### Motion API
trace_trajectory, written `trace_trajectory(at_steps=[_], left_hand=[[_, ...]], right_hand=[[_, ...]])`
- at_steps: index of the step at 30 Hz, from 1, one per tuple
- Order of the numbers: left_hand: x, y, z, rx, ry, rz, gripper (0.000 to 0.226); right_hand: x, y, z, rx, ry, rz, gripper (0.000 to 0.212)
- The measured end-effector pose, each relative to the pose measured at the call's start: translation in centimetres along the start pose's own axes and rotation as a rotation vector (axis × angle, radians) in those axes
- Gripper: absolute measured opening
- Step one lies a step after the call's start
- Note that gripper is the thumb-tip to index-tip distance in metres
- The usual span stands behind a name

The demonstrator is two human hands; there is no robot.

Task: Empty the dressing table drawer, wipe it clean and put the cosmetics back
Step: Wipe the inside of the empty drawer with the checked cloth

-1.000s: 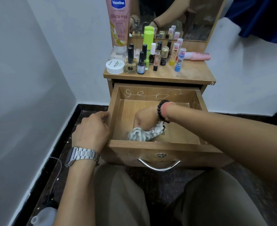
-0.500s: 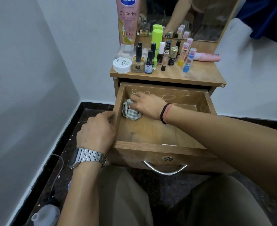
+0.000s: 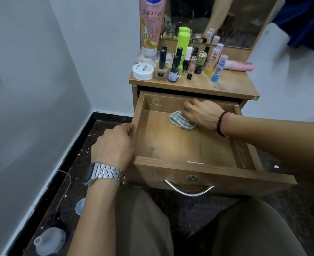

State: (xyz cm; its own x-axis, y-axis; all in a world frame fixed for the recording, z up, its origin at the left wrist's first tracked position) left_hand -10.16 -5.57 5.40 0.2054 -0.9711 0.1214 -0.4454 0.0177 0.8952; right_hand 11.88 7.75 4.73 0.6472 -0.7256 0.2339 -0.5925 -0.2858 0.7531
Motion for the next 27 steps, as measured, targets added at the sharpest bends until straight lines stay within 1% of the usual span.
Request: trace_trajectory(at_steps=[2,4,6,7,8,10,13,16,17,21,24,27], left_hand=[[0.0,0.0,-0.1,-0.004,-0.002,-0.002,0.05],[0.0,0.0,0.0,-0.006,-0.003,-0.008,0.05],[-0.1,-0.1,0.0,-0.006,-0.011,-0.009,0.049],[-0.1,-0.1,0.0,-0.001,-0.014,-0.007,0.049],[-0.2,-0.1,0.1,0.007,-0.015,-0.003,0.049],[-0.2,-0.2,0.2,0.008,-0.008,0.004,0.049],[-0.1,-0.1,0.2,-0.002,0.001,-0.003,0.05],[-0.1,-0.1,0.0,-0.021,0.004,-0.013,0.049],[0.0,-0.1,-0.1,-0.029,0.01,-0.013,0.05],[0.2,0.1,-0.4,-0.056,0.015,-0.004,0.052],[0.3,0.2,-0.4,-0.051,0.028,0.013,0.052],[0.3,0.3,-0.4,-0.04,0.045,0.03,0.054]], right_hand=[[0.8,0.2,-0.3,-0.081,-0.009,-0.02,0.033],[0.8,1.1,0.4,-0.153,0.063,-0.144,0.035],[0.0,2.3,1.8,-0.108,0.166,-0.355,0.029],[-0.9,2.5,2.5,-0.062,0.184,-0.416,0.024],[-1.9,2.6,3.0,-0.007,0.178,-0.437,0.026],[-3.6,2.1,3.2,0.063,0.116,-0.384,0.038],[-4.7,0.5,3.3,0.171,0.065,-0.259,0.035],[-4.4,-0.4,4.0,0.268,0.029,-0.193,0.052],[-4.5,-0.6,4.2,0.302,0.005,-0.178,0.054],[-5.1,-0.7,4.1,0.372,-0.037,-0.155,0.055],[-4.7,-0.8,3.5,0.43,0.017,-0.176,0.051],[-2.6,-1.0,1.5,0.373,0.05,-0.126,0.052]])
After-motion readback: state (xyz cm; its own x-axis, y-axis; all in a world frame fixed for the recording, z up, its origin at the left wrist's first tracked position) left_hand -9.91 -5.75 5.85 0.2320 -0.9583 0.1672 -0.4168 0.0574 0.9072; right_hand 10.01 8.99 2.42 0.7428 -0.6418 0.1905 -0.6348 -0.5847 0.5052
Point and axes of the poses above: each hand's wrist, its own x-axis away from the middle knuckle, its own y-axis out of the back of the hand, z = x × y, the point moved 3 cm from there along -x, towards the middle knuckle, and after that the axes turned 9 degrees about z, right-handed, at the moved point
